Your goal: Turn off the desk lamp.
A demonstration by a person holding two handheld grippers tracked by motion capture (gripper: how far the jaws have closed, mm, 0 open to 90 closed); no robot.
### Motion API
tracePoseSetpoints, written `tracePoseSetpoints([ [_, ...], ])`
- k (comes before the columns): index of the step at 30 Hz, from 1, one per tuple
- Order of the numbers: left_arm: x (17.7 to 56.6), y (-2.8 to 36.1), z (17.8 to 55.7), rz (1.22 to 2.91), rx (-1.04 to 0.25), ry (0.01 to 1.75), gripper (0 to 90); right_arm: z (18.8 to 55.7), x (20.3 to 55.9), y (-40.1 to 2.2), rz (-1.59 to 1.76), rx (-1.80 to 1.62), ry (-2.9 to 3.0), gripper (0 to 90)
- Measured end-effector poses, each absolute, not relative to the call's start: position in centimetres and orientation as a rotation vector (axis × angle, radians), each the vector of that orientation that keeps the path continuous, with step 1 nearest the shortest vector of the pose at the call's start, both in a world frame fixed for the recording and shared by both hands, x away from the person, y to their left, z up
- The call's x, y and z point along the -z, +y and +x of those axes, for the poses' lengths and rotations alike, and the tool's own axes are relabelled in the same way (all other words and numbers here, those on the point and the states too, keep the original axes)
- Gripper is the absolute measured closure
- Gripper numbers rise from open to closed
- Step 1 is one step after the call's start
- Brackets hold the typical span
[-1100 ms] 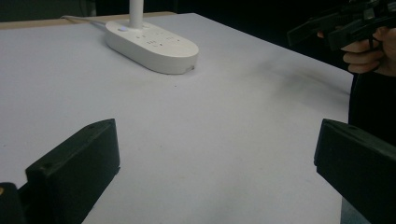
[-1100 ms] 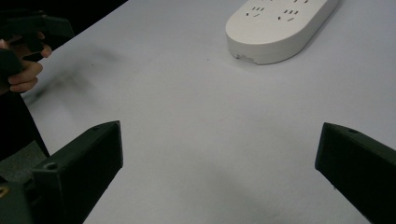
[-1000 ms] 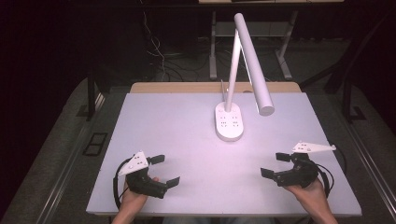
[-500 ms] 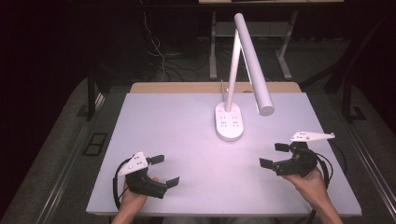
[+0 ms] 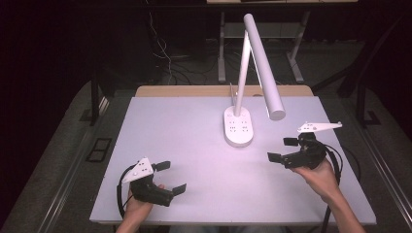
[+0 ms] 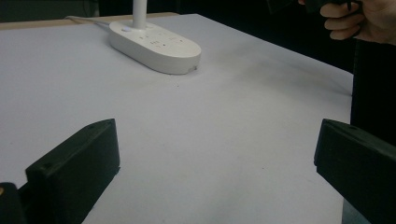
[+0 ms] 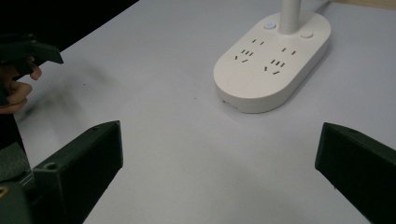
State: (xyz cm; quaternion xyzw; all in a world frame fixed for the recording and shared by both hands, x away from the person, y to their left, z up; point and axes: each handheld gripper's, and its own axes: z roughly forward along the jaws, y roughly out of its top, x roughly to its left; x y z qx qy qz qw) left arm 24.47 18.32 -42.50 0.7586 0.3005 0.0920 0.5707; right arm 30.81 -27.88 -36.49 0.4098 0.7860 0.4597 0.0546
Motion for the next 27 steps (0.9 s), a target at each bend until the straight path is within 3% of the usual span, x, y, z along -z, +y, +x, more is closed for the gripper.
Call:
tracePoseSetpoints([
  [27, 42.5, 18.4, 24.5, 1.778, -0.216, 0.708, 0.0, 36.8, 35.5, -26.7, 1.246, -1.361, 2.423, 0.8],
])
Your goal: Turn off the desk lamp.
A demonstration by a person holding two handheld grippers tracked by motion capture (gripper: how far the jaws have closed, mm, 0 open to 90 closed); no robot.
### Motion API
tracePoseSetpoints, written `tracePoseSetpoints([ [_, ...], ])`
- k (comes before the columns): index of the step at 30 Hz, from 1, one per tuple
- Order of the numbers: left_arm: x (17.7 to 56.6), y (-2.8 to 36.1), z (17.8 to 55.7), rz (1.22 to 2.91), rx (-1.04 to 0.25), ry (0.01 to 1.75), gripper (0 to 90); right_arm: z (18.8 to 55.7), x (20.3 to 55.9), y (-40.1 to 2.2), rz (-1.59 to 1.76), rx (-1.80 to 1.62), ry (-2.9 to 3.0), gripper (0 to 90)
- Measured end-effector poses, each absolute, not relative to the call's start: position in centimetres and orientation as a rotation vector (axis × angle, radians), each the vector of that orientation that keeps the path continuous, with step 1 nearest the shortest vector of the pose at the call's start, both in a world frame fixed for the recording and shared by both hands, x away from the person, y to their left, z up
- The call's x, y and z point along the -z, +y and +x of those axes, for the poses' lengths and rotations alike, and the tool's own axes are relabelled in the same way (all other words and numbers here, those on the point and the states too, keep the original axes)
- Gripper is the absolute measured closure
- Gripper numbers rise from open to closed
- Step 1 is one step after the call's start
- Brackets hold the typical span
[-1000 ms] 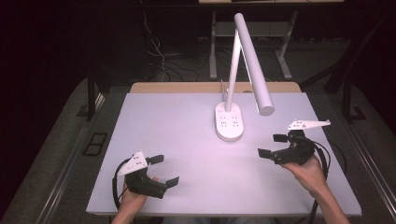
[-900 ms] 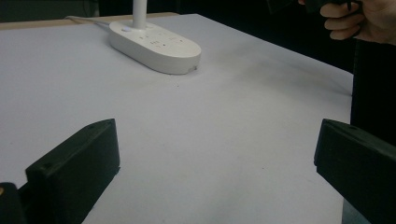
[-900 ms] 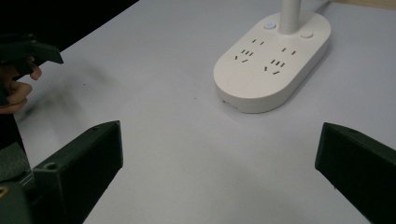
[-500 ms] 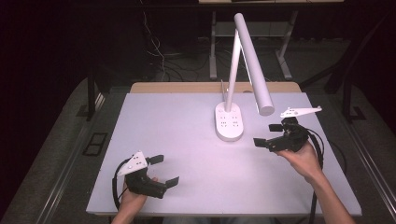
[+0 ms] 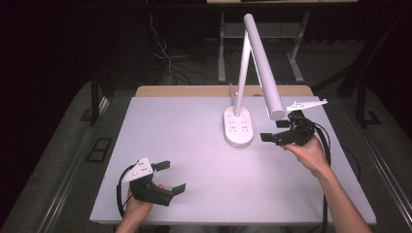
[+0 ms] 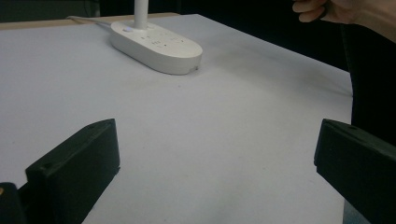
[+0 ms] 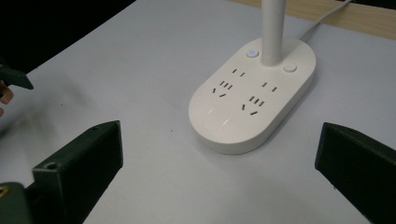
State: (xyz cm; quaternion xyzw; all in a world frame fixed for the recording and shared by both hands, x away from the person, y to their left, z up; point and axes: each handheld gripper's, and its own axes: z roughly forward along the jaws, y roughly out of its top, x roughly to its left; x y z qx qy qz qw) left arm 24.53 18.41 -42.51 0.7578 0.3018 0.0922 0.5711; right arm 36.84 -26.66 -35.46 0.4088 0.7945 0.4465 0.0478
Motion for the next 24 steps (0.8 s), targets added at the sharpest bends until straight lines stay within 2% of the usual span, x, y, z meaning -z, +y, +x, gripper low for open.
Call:
tracePoseSetpoints([
  [24, 42.4, 18.6, 24.5, 1.775, -0.219, 0.710, 0.0, 43.1, 37.1, -24.5, 1.286, -1.305, 2.445, 0.8],
])
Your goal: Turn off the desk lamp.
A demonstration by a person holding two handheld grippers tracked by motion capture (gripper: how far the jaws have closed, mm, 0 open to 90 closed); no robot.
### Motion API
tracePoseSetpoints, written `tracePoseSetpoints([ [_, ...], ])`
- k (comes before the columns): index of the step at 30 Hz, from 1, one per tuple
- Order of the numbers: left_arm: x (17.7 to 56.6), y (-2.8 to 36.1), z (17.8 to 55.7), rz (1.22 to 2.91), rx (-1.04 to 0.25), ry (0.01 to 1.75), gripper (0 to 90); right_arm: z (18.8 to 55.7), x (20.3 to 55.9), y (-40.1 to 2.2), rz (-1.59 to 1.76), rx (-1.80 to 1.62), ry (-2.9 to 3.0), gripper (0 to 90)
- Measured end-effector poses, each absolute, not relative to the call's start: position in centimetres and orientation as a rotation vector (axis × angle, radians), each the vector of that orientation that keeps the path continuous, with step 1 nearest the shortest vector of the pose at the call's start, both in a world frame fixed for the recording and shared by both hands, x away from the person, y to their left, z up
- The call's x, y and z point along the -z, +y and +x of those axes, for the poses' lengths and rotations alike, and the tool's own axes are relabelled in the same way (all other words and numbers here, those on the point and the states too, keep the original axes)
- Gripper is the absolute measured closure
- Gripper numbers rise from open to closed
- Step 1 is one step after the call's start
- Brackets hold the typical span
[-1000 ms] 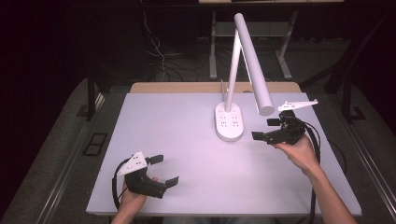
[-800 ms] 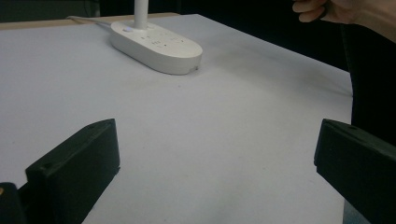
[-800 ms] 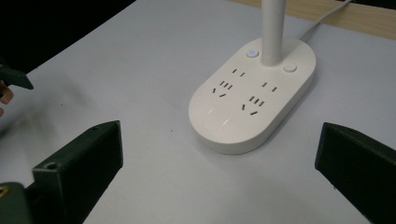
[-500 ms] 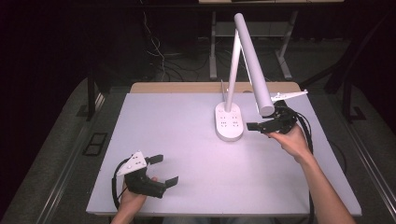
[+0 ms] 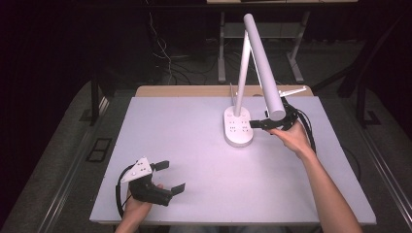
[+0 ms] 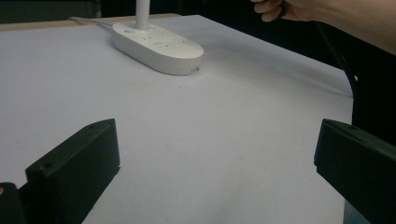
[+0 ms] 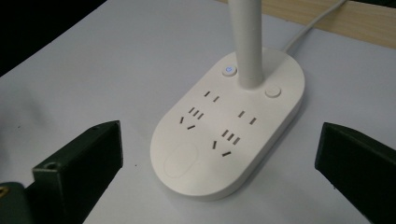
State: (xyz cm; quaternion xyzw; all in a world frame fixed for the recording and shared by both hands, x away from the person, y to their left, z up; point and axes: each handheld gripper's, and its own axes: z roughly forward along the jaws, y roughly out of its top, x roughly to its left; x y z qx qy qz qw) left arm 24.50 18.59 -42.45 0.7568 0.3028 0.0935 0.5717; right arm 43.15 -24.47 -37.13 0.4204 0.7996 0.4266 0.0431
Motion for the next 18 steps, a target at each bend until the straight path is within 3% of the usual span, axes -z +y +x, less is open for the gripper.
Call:
tracePoseSetpoints([
  [10, 42.4, 18.6, 24.5, 1.774, -0.218, 0.708, 0.0, 45.6, 37.8, -24.7, 1.339, -1.295, 2.416, 0.9],
  [18, 42.4, 18.6, 24.5, 1.773, -0.222, 0.707, 0.0, 46.8, 38.0, -24.7, 1.340, -1.297, 2.396, 16.4],
])
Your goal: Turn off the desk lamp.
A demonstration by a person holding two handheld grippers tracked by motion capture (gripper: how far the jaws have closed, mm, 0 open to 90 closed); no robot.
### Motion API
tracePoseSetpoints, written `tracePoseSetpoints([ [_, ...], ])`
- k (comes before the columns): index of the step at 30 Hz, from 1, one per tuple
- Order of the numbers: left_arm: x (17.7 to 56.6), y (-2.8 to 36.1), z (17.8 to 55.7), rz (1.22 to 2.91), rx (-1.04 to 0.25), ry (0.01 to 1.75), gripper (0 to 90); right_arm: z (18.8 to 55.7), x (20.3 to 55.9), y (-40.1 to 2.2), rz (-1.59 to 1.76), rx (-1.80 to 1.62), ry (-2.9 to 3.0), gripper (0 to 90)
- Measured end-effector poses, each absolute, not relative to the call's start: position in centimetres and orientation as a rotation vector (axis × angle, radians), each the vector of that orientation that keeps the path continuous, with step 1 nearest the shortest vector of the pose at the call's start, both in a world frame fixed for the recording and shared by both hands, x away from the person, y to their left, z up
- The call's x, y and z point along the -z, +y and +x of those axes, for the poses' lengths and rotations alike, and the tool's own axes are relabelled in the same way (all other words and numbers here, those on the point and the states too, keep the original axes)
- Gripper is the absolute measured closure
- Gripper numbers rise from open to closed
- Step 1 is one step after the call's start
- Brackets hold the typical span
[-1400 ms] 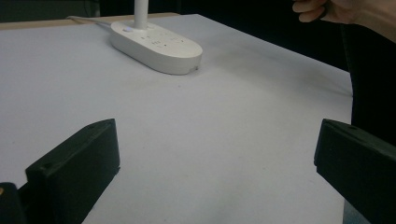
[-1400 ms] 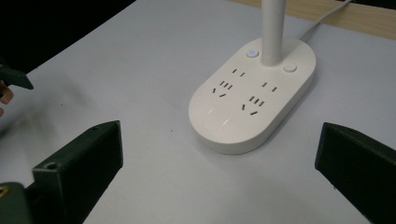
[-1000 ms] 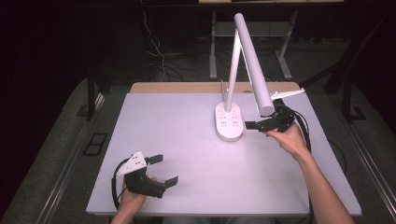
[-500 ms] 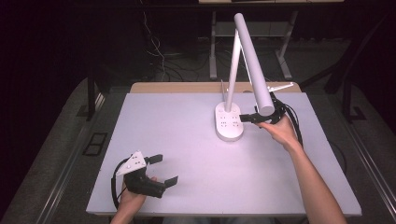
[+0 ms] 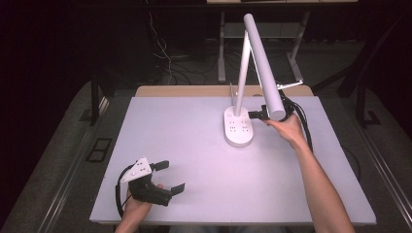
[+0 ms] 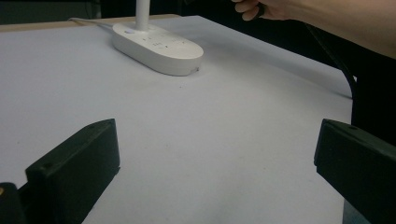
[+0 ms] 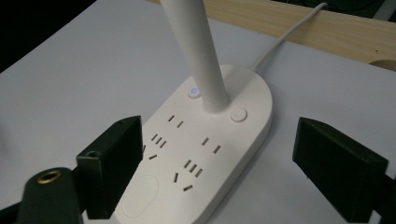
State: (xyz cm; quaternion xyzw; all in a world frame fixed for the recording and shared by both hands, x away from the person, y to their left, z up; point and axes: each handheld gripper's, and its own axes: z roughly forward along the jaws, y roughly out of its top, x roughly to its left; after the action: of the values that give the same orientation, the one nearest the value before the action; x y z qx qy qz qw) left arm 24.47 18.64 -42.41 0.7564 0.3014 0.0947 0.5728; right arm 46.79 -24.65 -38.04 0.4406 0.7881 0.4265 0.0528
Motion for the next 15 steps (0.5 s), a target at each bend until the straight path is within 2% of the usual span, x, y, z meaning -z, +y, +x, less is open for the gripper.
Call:
tracePoseSetpoints([
  [11, 42.4, 18.7, 24.5, 1.770, -0.223, 0.712, 0.0, 48.5, 39.0, -24.1, 1.382, -1.282, 2.397, 41.9],
  [15, 42.4, 18.8, 24.4, 1.769, -0.224, 0.713, 0.0, 49.0, 39.1, -24.0, 1.396, -1.293, 2.376, 56.6],
])
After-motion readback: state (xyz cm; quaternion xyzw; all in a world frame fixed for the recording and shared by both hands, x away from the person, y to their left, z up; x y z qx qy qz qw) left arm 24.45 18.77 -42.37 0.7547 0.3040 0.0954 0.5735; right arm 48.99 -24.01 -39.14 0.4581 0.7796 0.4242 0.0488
